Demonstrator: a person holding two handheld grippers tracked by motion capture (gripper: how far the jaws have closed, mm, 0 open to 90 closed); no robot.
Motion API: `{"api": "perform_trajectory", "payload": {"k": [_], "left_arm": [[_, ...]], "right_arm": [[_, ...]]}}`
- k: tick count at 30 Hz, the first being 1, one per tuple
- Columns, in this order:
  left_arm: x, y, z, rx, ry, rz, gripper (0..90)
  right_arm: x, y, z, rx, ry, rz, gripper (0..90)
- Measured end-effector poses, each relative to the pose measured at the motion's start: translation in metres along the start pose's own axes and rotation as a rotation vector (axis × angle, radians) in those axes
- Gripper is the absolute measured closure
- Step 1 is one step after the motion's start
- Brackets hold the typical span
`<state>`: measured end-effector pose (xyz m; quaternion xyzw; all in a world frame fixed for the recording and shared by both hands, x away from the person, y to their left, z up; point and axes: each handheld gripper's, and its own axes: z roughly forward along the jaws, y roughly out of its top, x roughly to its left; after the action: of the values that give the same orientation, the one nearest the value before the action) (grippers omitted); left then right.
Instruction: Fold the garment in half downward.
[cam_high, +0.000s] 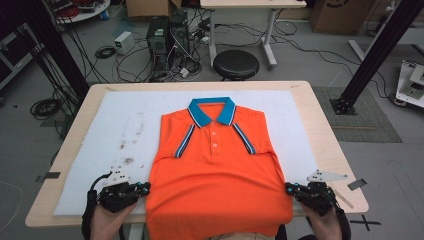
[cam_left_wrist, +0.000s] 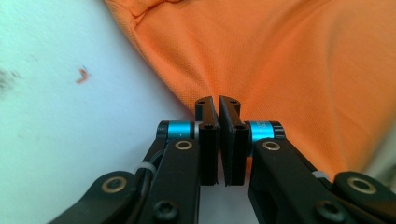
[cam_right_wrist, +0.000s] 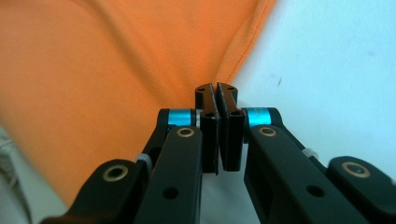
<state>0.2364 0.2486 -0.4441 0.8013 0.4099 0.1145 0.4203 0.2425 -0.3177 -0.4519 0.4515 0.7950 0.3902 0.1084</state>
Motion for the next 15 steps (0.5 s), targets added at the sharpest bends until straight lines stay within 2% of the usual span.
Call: {"api": "perform_trajectory", "payload": {"k": [4, 6, 7, 9, 10, 11, 12, 13, 15], "left_arm": [[-0.006, -0.005, -0.005, 0.004, -0.015, -0.003, 86.2], [-0.007, -0.004, -0.007, -0.016, -0.013, 0.006, 83.8], [-0.006, -0.002, -0.007, -0.027, -0.003, 0.009, 83.8], [-0.003, 0.002, -0.004, -0.050, 0.030, -0.003, 70.0], [-0.001, 0.005, -0.002, -0.056, 0.044, -0.009, 65.8], [0.001, 0.007, 0.001, -0.064, 0.068, -0.018, 62.4], [0.004, 0.010, 0.005, -0.063, 0.090, -0.027, 60.4], [0.005, 0.012, 0.008, -0.065, 0.099, -0.031, 58.6], [0.006, 0.015, 0.014, -0.063, 0.127, -0.028, 58.3]], "right_arm": [[0.003, -0.005, -0.009, 0.023, 0.015, 0.001, 89.1], [0.005, -0.004, -0.012, 0.011, 0.017, -0.003, 84.1], [0.005, -0.004, -0.012, 0.011, 0.017, -0.003, 84.1], [0.003, 0.000, -0.010, -0.003, -0.005, 0.006, 74.5], [0.002, 0.002, -0.008, -0.018, -0.026, 0.010, 68.9], [0.001, 0.004, -0.006, -0.030, -0.049, 0.007, 68.5], [0.000, 0.007, -0.004, -0.040, -0.065, 0.005, 66.3], [-0.003, 0.012, 0.003, -0.051, -0.102, 0.007, 64.0], [-0.003, 0.014, 0.007, -0.052, -0.110, -0.001, 63.7]]}}
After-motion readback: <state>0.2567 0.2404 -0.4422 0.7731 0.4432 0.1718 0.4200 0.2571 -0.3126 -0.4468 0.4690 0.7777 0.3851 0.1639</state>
